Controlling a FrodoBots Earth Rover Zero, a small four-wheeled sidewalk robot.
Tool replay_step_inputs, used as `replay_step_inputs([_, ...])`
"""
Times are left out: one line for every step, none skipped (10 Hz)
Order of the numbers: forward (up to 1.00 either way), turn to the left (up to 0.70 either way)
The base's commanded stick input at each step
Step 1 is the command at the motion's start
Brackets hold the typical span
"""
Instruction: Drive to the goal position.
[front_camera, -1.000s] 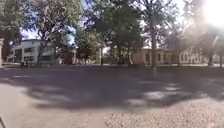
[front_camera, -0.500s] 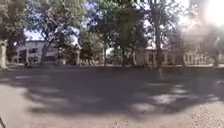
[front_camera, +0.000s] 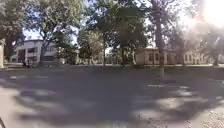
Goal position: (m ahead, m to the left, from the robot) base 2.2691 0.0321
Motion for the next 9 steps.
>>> replay_step_inputs([0.60, 0.00])
replay_step_inputs([0.60, 0.00])
replay_step_inputs([0.60, 0.00])
replay_step_inputs([0.60, 0.00])
replay_step_inputs([0.60, 0.00])
replay_step_inputs([0.60, 0.00])
replay_step_inputs([0.60, 0.00])
replay_step_inputs([0.60, 0.00])
replay_step_inputs([0.60, 0.00])
